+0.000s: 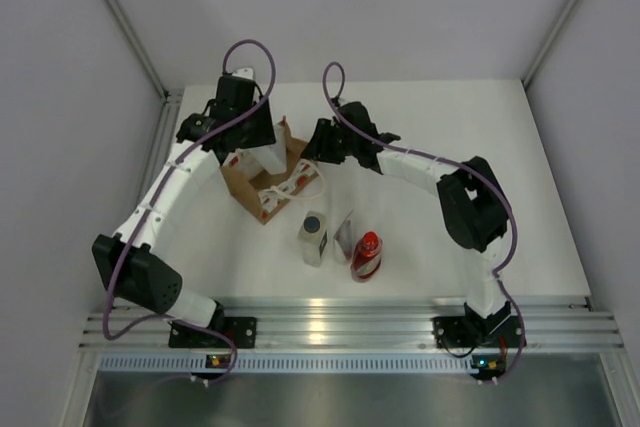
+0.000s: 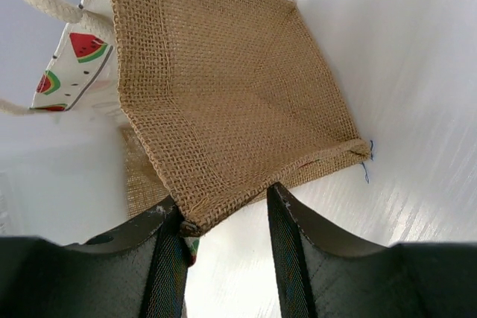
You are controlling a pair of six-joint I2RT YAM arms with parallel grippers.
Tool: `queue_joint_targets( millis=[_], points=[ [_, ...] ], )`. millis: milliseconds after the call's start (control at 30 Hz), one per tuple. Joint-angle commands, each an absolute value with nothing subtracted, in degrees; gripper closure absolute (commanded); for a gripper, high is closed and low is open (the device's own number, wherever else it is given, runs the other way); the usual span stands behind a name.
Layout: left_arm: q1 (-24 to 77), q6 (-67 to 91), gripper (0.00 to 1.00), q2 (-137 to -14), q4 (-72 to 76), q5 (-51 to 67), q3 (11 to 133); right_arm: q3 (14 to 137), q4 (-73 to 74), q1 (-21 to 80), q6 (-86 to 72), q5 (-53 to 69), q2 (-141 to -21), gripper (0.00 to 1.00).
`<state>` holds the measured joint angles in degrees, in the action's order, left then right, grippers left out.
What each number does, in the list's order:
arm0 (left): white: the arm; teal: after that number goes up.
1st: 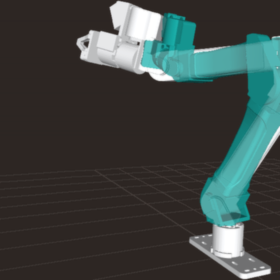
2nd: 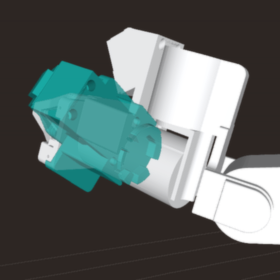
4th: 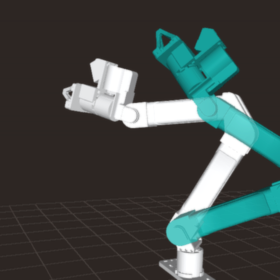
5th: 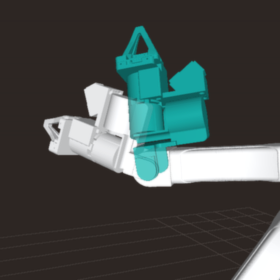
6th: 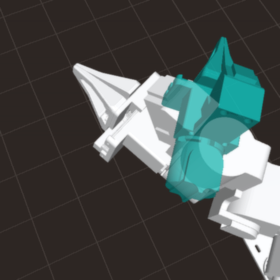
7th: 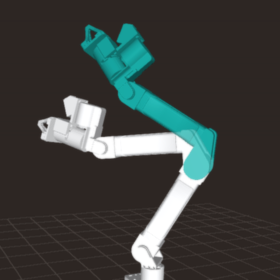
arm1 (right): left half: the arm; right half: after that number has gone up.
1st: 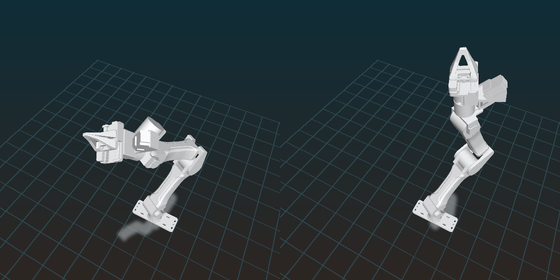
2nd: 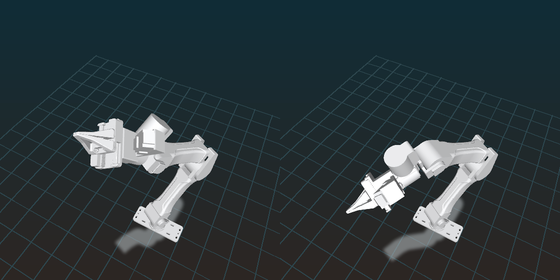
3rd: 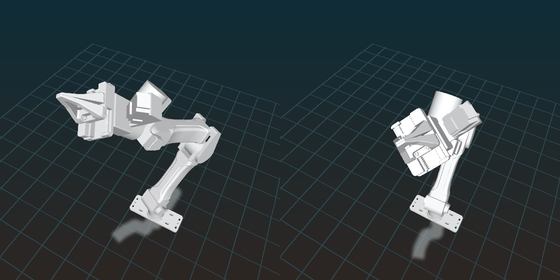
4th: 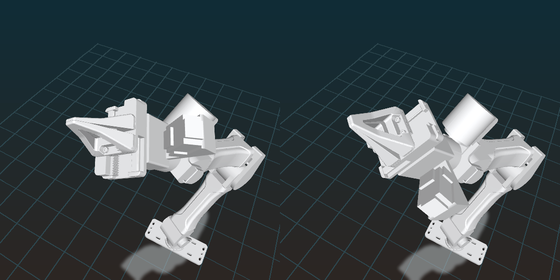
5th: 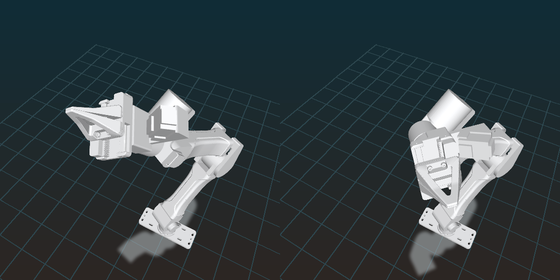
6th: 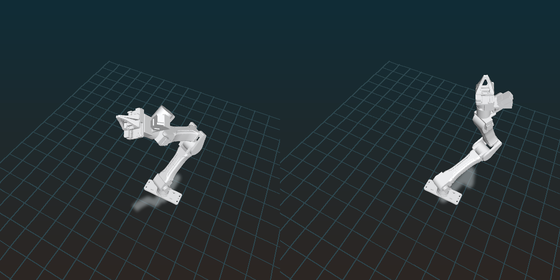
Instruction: Take the personal care products out of the canvas bag
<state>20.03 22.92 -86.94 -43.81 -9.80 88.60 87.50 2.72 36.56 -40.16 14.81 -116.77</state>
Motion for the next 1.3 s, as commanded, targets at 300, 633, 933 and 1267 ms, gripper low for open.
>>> queue_joint_targets(
  millis=[300, 633, 933, 1267],
  points=[
    [20.74, 17.49, 1.0, -66.11, -39.55, -4.14, 94.75, 91.84, 0.97, 35.68, -45.53, 16.43, -117.34, 0.51],
    [20.74, 12.84, 1.0, -51.95, -39.55, 16.07, 86.06, 92.29, 1.14, 35.07, -44.12, 18.02, -112.15, 0.39],
    [20.74, 11.69, 1.0, -47.55, -43.41, 20.39, 79.28, 91.58, 3.07, 34.63, -42.54, 19.16, -108.2, 0.14],
    [21.18, 13.18, 1.0, -45.61, -46.14, 18.9, 68.74, 87.19, 5.97, 31.47, -37.89, 18.46, -99.5, 0.01]
  ],
)
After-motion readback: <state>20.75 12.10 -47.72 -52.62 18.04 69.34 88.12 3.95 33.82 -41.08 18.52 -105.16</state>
